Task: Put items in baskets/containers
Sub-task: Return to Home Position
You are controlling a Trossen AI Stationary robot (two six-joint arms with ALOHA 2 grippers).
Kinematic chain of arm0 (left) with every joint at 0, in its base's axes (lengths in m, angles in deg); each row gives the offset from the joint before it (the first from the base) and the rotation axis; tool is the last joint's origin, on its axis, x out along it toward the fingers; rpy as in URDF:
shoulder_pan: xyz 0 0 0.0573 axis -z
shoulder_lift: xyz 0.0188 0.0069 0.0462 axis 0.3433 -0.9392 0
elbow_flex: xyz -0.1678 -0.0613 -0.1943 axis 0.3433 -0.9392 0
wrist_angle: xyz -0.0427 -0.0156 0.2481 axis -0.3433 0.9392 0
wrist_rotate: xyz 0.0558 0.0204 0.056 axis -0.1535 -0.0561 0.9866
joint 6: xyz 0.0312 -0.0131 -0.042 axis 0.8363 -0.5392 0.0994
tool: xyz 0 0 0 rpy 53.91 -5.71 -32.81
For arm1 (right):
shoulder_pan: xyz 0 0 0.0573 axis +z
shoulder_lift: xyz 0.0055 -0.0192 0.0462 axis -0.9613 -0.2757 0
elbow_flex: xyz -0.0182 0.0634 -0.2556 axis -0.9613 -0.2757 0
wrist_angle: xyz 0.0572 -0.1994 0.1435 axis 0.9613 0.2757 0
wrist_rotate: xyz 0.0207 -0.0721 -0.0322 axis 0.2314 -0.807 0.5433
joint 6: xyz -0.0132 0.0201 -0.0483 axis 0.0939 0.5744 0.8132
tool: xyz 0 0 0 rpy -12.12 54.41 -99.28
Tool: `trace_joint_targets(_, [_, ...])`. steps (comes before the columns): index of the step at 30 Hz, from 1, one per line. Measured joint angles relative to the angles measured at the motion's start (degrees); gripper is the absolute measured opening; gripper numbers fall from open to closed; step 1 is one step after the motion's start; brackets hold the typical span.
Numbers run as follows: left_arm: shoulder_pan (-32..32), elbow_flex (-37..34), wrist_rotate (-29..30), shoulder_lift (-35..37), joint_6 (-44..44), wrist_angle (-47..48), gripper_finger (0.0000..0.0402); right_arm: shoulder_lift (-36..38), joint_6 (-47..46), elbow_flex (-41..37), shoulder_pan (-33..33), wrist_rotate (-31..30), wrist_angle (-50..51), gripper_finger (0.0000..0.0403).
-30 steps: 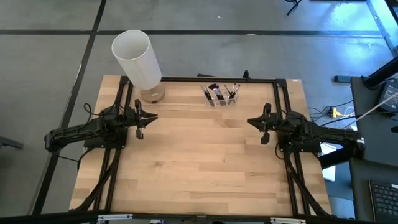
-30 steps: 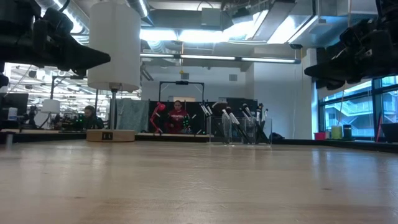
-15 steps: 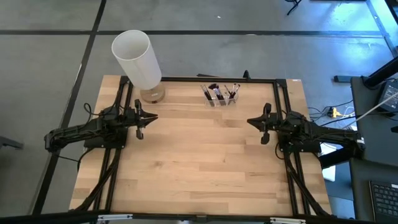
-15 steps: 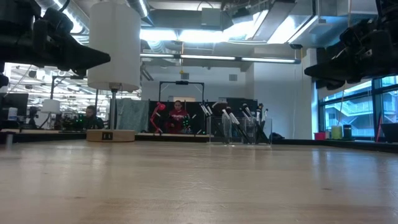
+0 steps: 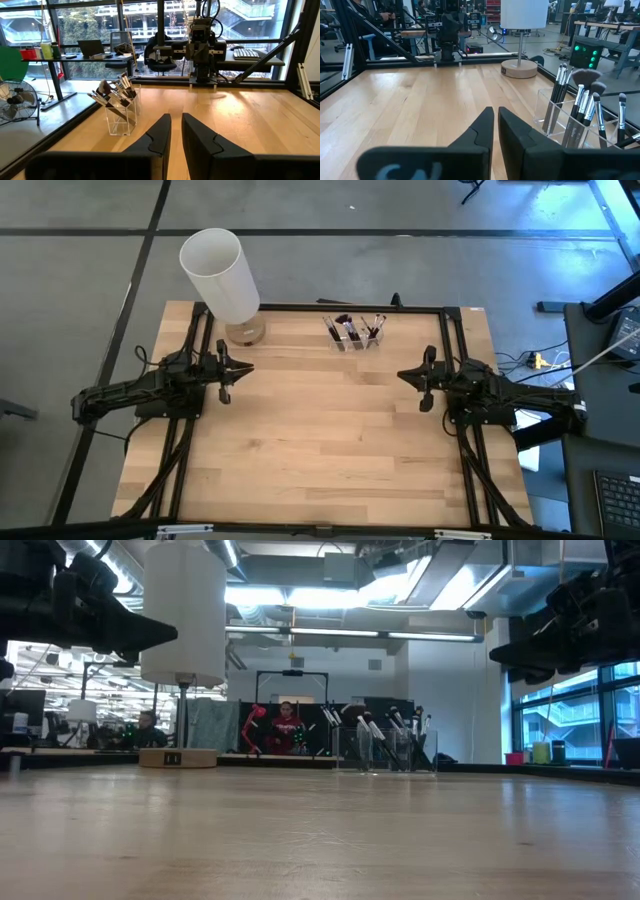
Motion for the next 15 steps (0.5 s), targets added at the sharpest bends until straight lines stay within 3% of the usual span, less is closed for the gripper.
trace_joint_targets(15, [0.00, 0.00, -0.01, -0.01, 0.00, -0.02, 0.0040, 0.00, 0.02, 0.00, 0.00, -0.02, 0.00, 0.0028])
